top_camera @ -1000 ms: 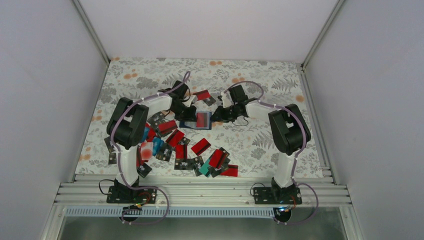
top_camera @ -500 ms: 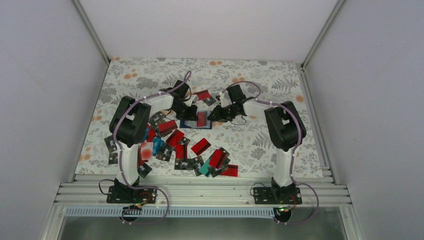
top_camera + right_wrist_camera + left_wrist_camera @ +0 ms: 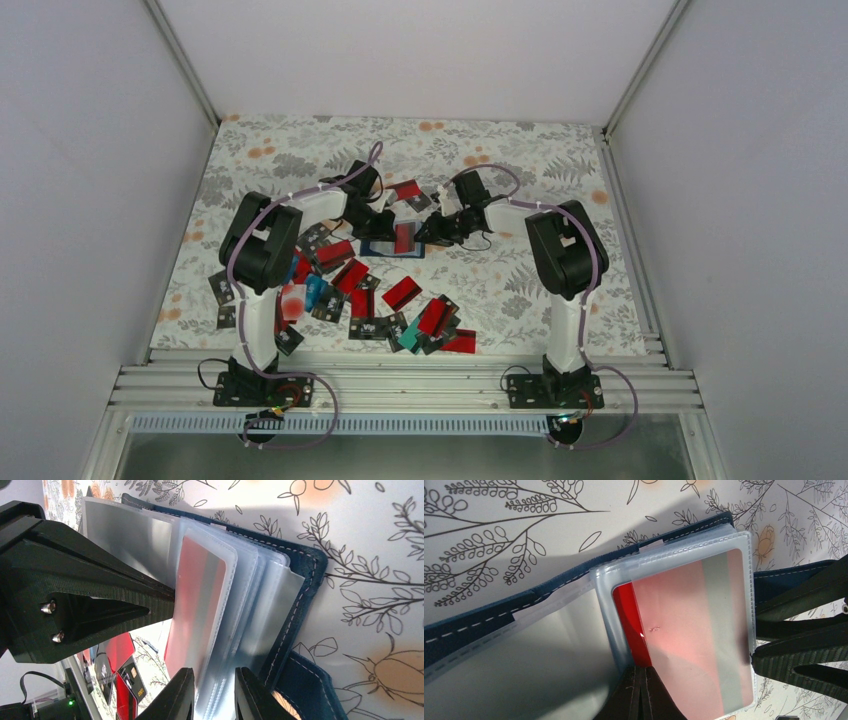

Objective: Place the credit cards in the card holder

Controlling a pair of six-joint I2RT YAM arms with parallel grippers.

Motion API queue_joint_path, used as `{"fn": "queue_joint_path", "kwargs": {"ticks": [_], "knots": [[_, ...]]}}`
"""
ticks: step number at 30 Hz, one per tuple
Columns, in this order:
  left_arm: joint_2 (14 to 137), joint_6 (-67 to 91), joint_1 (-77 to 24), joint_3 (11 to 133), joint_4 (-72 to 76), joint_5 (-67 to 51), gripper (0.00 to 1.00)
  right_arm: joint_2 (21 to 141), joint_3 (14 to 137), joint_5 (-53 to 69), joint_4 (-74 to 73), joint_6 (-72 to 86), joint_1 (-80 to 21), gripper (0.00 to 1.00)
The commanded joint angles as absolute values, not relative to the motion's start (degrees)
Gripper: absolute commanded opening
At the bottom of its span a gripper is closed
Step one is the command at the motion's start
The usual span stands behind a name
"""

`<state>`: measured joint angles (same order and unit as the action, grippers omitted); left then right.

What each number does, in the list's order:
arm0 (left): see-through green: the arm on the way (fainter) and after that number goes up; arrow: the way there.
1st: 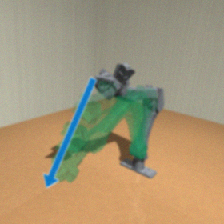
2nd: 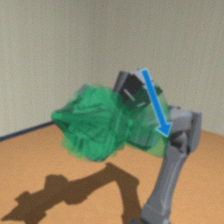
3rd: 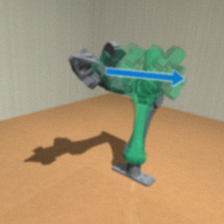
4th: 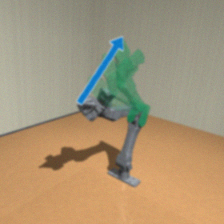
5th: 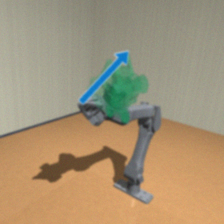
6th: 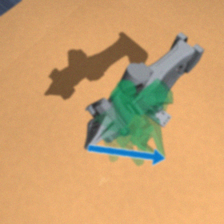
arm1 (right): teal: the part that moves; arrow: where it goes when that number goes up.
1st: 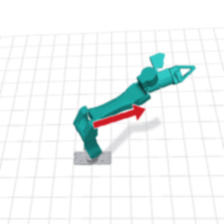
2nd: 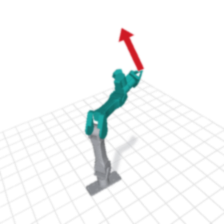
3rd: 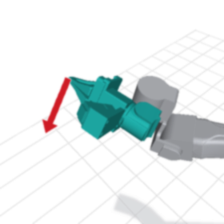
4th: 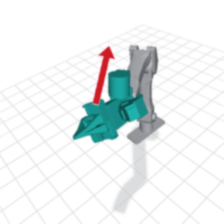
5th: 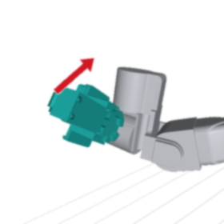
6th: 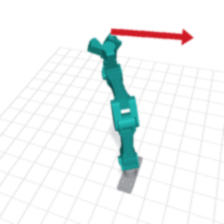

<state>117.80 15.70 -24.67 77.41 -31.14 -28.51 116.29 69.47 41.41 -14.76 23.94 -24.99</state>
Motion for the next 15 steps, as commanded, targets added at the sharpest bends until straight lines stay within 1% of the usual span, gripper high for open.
{"fn": "queue_joint_path", "kwargs": {"ticks": [1, 15], "knots": [[120.0, 15.7, -25.3, 76.5, -31.3, -27.0, 0.02, 114.0, 70.7, 41.7, -14.6, 24.2, -25.1, 0.24], [120.2, 15.8, -25.6, 76.6, -31.3, -27.3, 0.03, 113.6, 71.3, 41.1, -15.5, 24.7, -26.0, 0.21]]}}
